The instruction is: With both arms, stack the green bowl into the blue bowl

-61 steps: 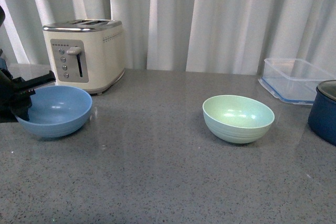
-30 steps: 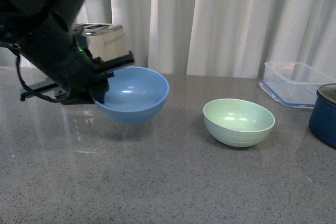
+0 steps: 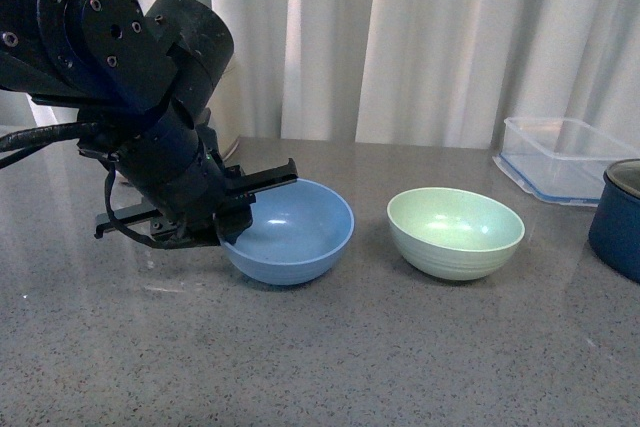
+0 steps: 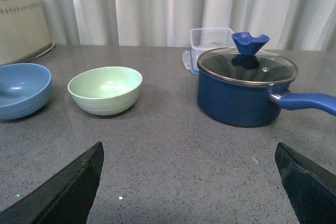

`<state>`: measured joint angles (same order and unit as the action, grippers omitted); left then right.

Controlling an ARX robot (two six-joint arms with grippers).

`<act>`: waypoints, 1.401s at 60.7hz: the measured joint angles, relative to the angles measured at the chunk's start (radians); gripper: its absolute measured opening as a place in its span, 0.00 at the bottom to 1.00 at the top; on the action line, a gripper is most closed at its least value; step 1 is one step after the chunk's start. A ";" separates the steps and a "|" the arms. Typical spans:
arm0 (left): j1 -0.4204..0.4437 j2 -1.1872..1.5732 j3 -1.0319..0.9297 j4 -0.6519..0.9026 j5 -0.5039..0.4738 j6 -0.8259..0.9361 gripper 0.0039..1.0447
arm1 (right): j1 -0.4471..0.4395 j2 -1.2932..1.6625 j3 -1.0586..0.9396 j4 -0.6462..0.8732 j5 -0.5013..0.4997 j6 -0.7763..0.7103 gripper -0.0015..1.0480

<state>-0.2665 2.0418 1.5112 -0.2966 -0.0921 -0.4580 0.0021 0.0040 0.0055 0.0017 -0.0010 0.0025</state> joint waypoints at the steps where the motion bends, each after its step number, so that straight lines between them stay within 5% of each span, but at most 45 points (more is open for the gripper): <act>1: 0.000 0.000 0.000 0.000 0.000 0.000 0.16 | 0.000 0.000 0.000 0.000 0.000 0.000 0.90; 11: 0.010 -0.034 -0.008 0.037 0.043 0.010 0.42 | 0.000 0.000 0.000 0.000 0.000 0.000 0.90; 21: 0.034 -0.216 -0.165 0.362 0.068 0.092 0.67 | 0.000 0.000 0.000 0.000 0.000 0.000 0.90; 27: 0.044 -0.359 -0.336 0.743 -0.098 0.268 0.51 | 0.000 0.000 0.000 0.000 0.000 0.000 0.90; 32: 0.071 -0.472 -0.538 0.965 -0.091 0.381 0.34 | 0.000 0.000 0.000 0.000 0.000 0.000 0.90; 42: 0.120 -0.570 -0.850 1.088 -0.056 0.433 0.03 | 0.000 0.000 0.000 0.000 0.000 0.000 0.90; 85: 0.264 -1.075 -1.375 1.117 0.089 0.451 0.03 | 0.000 0.000 0.000 0.000 0.000 0.000 0.90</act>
<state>-0.0021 0.9668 0.1364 0.8207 -0.0032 -0.0074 0.0021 0.0040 0.0055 0.0013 -0.0013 0.0025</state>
